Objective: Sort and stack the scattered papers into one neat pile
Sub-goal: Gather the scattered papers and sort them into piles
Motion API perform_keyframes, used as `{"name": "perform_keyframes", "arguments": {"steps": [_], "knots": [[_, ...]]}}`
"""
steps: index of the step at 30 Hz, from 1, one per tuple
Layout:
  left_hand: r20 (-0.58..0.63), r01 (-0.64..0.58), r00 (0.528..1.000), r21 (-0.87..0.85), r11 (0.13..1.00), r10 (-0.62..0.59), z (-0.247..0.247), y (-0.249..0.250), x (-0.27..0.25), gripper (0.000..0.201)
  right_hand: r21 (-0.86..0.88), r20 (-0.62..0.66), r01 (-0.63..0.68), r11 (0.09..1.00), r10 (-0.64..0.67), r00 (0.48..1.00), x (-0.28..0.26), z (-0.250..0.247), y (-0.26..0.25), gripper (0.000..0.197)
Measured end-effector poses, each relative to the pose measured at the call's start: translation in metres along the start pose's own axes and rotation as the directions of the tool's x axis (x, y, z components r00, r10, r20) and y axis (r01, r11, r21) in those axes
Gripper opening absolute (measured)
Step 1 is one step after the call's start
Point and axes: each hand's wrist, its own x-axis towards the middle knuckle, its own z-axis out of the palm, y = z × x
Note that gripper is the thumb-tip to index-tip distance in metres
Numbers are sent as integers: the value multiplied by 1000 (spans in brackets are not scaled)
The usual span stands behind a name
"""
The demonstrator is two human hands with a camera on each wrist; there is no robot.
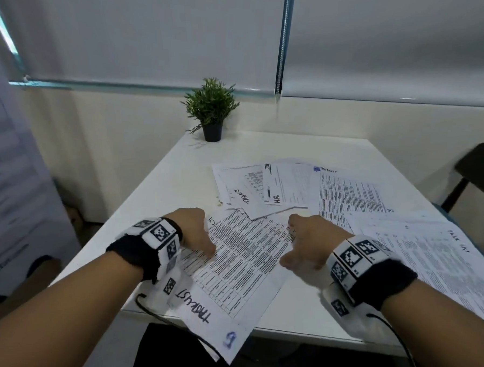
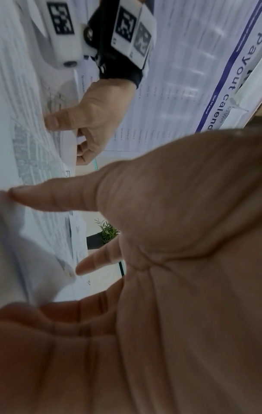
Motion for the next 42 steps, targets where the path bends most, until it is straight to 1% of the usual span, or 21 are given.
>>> {"name": "perform_keyframes", "arguments": {"steps": [5,9,12,14,16,18,20,22,24,25,27,29,31,32,33,34,36,37,39,40,42], "knots": [[-20,-80,997,-18,997,79,14,29,-11,96,-2,-29,-97,995,97,995,-23,-2,12,27],[-29,-128,992,-58,990,126,18,60,-11,99,48,-64,-135,990,138,988,-31,2,22,18],[-9,-187,982,-106,977,187,19,73,-12,97,116,-31,-143,983,148,989,-32,2,30,35],[-38,-277,961,-179,944,275,15,76,-19,74,169,-19,-151,974,157,987,-39,-1,38,52],[-100,-390,921,-257,885,377,5,76,-31,55,273,-16,-160,949,171,985,-47,-4,51,71],[-178,-520,854,-267,811,488,-11,77,-47,51,392,-7,-180,902,198,980,-55,-10,63,82],[-277,-636,768,-213,742,578,-30,81,-62,46,529,-31,-195,826,248,968,-62,-16,76,80],[-370,-709,700,-253,658,611,-48,89,-71,40,656,-114,-163,737,310,944,-71,-23,86,81],[-444,-754,656,-347,558,610,-64,100,-72,35,752,-200,-102,651,372,906,-75,-31,98,92],[-461,-762,648,-402,508,606,-69,107,-71,34,811,-207,-74,581,402,892,-75,-33,107,100],[-474,-744,657,-531,406,586,-73,122,-61,33,915,-161,-31,403,434,887,-71,-39,126,104],[-442,-649,713,-709,275,544,-66,139,-42,32,964,-114,0,268,409,905,-67,-40,148,96],[-371,-512,780,-842,173,504,-53,158,-23,40,985,-131,79,150,380,916,-66,-44,171,65],[-338,-462,811,-870,170,478,-46,170,-15,48,987,-152,119,109,382,911,-68,-46,182,47],[-305,-429,835,-882,196,457,-37,182,-11,54,984,-173,137,116,410,895,-71,-47,194,39],[-274,-413,851,-877,248,449,-27,194,-7,59,975,-205,143,168,447,871,-72,-48,207,38],[-211,-418,867,-801,429,450,-5,217,-6,70,915,-289,69,398,526,800,-73,-49,233,41],[-177,-429,867,-741,516,467,8,227,-8,85,847,-327,-10,532,534,780,-74,-49,243,40],[-84,-422,865,-656,625,496,31,247,-8,118,680,-353,-181,710,534,769,-73,-51,267,39],[-52,-411,870,-628,661,491,42,256,-6,125,602,-354,-251,758,535,767,-75,-52,273,42],[-33,-423,869,-564,709,493,57,272,-13,123,458,-332,-359,813,531,780,-75,-54,283,50]]}}
